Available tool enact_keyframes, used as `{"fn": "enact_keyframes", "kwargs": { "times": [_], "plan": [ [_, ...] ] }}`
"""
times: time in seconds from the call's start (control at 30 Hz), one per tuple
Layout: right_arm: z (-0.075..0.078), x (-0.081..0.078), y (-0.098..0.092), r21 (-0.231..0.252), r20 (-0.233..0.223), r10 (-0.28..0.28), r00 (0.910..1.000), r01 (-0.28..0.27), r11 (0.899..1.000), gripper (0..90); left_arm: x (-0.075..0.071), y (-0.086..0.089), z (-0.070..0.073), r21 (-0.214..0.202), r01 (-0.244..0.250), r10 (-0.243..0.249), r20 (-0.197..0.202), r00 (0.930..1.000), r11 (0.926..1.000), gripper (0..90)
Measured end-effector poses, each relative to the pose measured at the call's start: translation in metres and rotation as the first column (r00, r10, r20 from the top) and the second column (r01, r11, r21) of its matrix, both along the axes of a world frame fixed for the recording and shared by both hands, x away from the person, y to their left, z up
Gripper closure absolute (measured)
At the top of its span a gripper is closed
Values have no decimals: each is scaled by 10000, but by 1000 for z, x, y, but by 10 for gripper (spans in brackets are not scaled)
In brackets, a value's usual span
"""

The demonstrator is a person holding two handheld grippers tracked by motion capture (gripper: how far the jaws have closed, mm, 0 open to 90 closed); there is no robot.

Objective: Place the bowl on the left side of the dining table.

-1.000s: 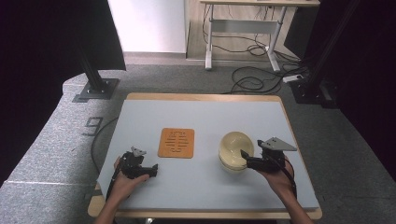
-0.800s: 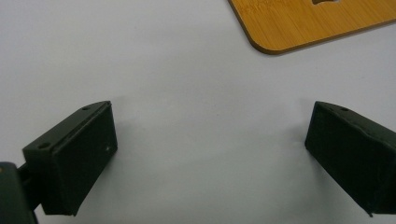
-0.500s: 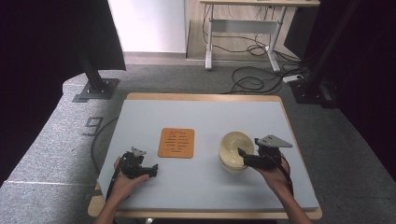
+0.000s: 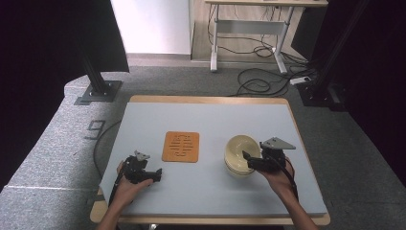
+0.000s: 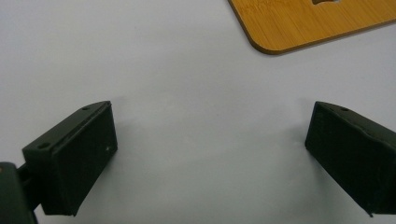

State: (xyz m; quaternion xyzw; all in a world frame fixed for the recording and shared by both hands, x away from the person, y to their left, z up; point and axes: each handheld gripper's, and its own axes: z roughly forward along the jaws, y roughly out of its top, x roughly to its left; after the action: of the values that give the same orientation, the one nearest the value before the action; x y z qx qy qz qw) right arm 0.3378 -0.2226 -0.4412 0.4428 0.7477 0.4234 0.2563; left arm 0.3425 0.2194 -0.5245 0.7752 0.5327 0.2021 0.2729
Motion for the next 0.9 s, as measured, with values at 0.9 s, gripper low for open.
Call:
{"fn": "enact_keyframes", "kwargs": {
  "times": [0.9],
  "plan": [
    [-3,8,5,-218,-167,-611,9980,607,9979,354,0,0,0,0,2,-2,1,10000,10000,23]
  ]
}}
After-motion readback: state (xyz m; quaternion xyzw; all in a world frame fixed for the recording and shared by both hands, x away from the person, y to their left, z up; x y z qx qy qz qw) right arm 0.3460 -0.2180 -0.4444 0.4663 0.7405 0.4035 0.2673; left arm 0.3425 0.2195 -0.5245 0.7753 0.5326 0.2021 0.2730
